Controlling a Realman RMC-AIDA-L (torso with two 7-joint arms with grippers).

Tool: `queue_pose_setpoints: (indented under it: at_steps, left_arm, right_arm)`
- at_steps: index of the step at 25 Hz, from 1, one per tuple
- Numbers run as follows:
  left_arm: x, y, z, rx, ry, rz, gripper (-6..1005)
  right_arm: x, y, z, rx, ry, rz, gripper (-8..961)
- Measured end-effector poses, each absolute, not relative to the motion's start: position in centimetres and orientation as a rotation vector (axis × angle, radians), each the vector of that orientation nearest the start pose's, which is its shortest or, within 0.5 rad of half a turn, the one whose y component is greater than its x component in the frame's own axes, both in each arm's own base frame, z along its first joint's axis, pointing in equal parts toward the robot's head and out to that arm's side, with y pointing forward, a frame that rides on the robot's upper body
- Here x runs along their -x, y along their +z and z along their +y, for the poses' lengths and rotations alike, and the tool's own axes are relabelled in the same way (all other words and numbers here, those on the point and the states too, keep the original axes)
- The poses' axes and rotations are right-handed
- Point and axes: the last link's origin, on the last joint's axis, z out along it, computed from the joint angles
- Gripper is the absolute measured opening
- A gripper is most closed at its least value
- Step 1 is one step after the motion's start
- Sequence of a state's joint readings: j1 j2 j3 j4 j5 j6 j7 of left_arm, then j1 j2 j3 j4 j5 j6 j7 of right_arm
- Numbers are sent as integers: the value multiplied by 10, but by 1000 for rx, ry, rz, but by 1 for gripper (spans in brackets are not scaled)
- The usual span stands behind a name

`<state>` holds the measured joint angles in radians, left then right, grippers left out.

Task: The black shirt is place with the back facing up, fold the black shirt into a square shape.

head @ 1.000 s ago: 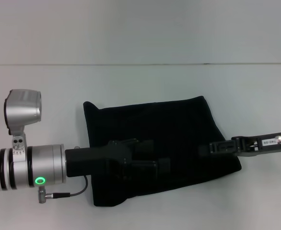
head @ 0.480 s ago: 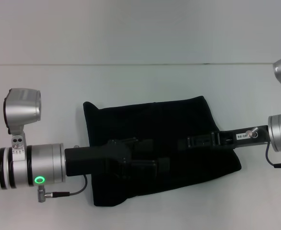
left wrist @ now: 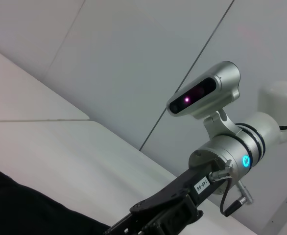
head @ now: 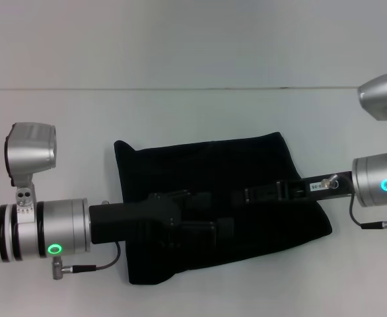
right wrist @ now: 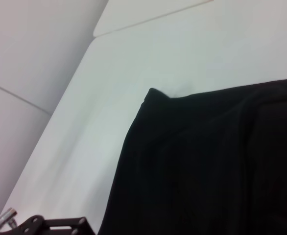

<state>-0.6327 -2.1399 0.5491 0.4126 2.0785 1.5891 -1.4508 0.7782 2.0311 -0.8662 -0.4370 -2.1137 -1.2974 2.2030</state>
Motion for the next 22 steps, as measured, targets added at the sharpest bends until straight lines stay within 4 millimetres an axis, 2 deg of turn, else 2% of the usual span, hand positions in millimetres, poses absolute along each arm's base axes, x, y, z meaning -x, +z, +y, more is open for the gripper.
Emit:
queue_pose_setpoints:
  at_steps: [7, 16, 22]
  left_arm:
    - [230, -56, 316, 2786, -964, -950, 950]
    - [230, -56, 316, 2787, -963, -949, 950]
    - [230, -56, 316, 2788, -964, -952, 949]
  right_arm:
    - [-224, -55, 376, 2577, 373, 1634, 716]
    - [-228, -55, 378, 2542, 370, 1630, 713]
    - [-231, -58, 381, 2518, 358, 1615, 475]
